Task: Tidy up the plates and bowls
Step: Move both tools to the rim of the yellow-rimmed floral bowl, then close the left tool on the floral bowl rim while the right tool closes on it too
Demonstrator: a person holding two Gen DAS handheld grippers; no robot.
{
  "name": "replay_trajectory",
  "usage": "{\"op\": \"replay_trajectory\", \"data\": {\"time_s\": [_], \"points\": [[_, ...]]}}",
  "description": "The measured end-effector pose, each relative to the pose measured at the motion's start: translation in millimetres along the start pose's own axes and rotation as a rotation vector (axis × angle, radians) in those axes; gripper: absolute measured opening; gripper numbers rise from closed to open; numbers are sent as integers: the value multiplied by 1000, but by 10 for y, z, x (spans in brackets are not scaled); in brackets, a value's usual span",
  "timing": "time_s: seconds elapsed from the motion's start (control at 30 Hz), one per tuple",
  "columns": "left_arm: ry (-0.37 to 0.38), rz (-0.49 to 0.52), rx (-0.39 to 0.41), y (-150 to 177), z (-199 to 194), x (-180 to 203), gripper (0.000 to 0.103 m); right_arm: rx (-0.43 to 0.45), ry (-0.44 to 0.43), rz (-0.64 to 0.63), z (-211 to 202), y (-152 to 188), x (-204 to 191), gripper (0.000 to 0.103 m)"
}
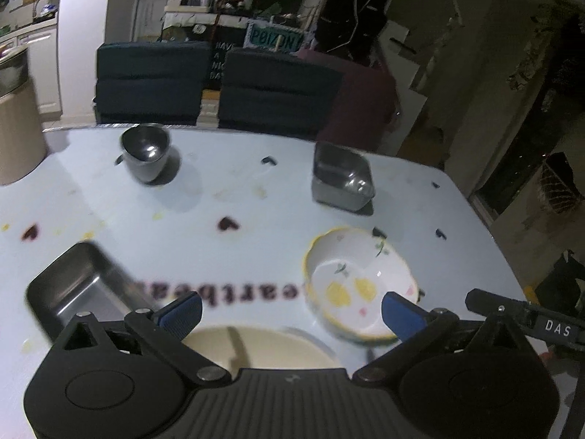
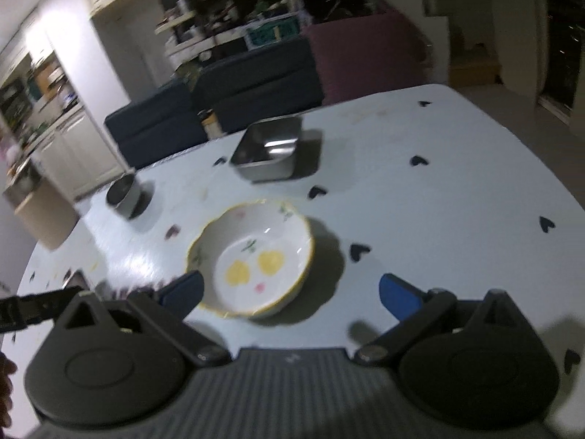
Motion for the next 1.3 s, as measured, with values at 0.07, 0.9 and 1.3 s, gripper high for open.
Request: {"op": "replay_trajectory", "data": {"time_s": [0.07,0.9,1.3], "points": [[9,19,15,-53,69,94,100,4,8,15,5,-58,59,103],[43,14,-181,-162,1107,327,17,-201,-30,145,861,-280,476,35],[38,37,-216,-168,1313,327,6,-261,-8,138,1076,-187,373,11]]}}
Point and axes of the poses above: each gripper's, at about its wrist camera, not at the fingertips, and z roughly the way its jaws point, x to its right, y to its underside, the point moved 4 cm from there along z, roughly the way its jaws point, and after that the axes turned 12 degrees about -y, right-handed, at the moved point
